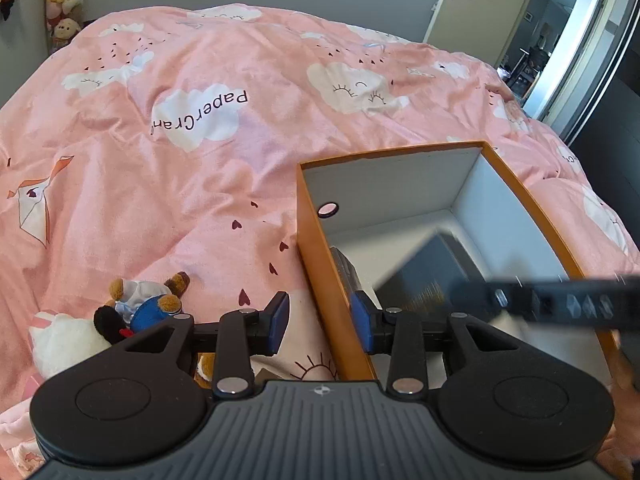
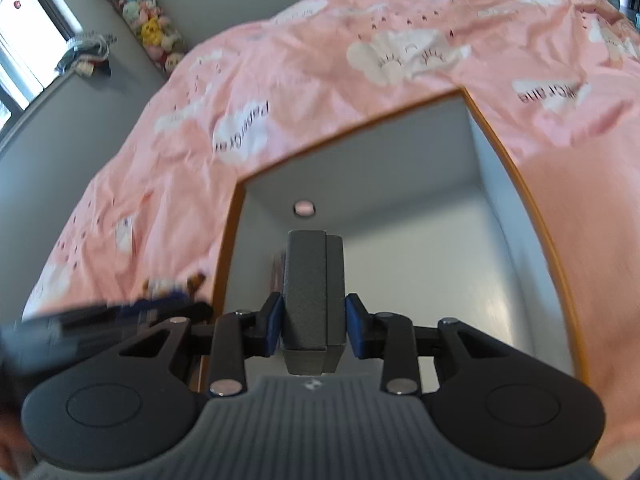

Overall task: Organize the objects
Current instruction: 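Lower the PHOTO CARD box into the orange box with the left gripper and release, then regrasp the dark gray box with the right gripper and lay it flat beside the card box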

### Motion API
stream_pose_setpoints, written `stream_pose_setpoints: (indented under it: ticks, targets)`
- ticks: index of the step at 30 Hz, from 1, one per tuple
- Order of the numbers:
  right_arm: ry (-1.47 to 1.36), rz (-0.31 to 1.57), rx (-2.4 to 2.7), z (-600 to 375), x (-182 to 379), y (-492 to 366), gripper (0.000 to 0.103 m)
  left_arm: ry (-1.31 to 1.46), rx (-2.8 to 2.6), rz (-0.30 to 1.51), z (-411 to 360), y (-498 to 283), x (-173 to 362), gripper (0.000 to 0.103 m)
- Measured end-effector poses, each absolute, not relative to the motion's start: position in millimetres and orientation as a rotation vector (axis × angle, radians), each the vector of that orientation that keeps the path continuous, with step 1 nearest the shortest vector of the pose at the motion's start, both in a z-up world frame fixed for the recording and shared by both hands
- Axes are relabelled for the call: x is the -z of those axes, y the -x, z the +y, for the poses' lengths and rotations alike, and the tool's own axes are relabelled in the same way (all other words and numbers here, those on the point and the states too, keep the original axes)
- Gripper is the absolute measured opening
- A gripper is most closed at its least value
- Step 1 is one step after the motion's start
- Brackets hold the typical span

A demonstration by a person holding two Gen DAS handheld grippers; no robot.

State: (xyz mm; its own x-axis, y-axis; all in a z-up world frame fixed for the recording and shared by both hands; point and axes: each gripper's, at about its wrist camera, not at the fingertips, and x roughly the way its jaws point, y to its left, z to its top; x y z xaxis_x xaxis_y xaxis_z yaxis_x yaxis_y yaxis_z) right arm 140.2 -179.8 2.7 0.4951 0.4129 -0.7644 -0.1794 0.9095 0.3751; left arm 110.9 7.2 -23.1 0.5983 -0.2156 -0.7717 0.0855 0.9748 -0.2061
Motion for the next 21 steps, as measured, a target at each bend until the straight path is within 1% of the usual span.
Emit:
stream_pose_setpoints:
  ticks: [6, 18, 21]
  targets:
    - [-0.346, 1.119, -0.451, -180, 9, -115, 0.035, 0.165, 0.181, 0.914, 7, -110, 22, 0.042]
    - [-0.251, 1.074, -0.35, -154, 34, -143, 0.035, 0.176, 0.173, 0.915, 9, -110, 21, 0.042]
    - [-0.239, 1.052, -0.315, -158, 32, -147, 0.035, 0.182, 0.17, 0.918, 10, -112, 23, 0.042]
